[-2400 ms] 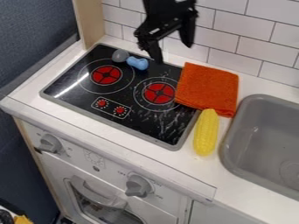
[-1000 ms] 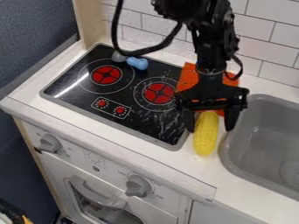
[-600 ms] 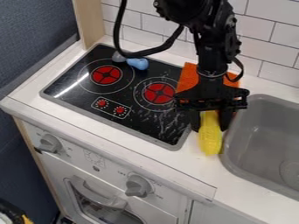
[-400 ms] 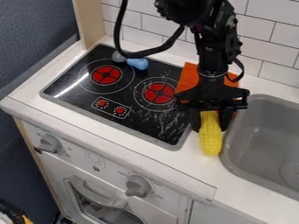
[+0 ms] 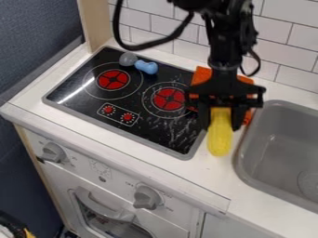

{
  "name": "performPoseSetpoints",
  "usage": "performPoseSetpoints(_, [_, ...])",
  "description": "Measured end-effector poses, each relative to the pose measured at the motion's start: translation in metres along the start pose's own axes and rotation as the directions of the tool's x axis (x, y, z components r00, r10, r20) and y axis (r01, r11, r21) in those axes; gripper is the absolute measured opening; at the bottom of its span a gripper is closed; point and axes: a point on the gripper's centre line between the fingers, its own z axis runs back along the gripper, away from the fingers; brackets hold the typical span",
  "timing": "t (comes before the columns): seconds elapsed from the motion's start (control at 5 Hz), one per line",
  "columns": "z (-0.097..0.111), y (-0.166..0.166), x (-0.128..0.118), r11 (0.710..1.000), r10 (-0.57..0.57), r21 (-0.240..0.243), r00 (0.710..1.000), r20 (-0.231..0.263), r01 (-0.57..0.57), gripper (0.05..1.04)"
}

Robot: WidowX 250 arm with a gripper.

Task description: Put the corn in between the burners

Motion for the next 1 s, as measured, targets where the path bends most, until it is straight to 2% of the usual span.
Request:
performPoseSetpoints(0.2, [0.031, 0.02, 0.017, 1.0, 0.017, -0.004, 0.997, 0.078, -0.017, 0.593])
performPoseSetpoints(0.6, [0.051, 0.088, 0.037, 0.997, 0.045, 0.054, 0.993, 0.112, -0.051, 0.593])
performPoseSetpoints(0.8, [0.056, 0.108, 0.043, 0.996, 0.062, 0.061, 0.993, 0.098, -0.068, 0.593])
performPoseSetpoints(1.0, [0.038, 0.125, 0.047, 0.994, 0.066, 0.088, 0.996, 0.067, -0.072, 0.593])
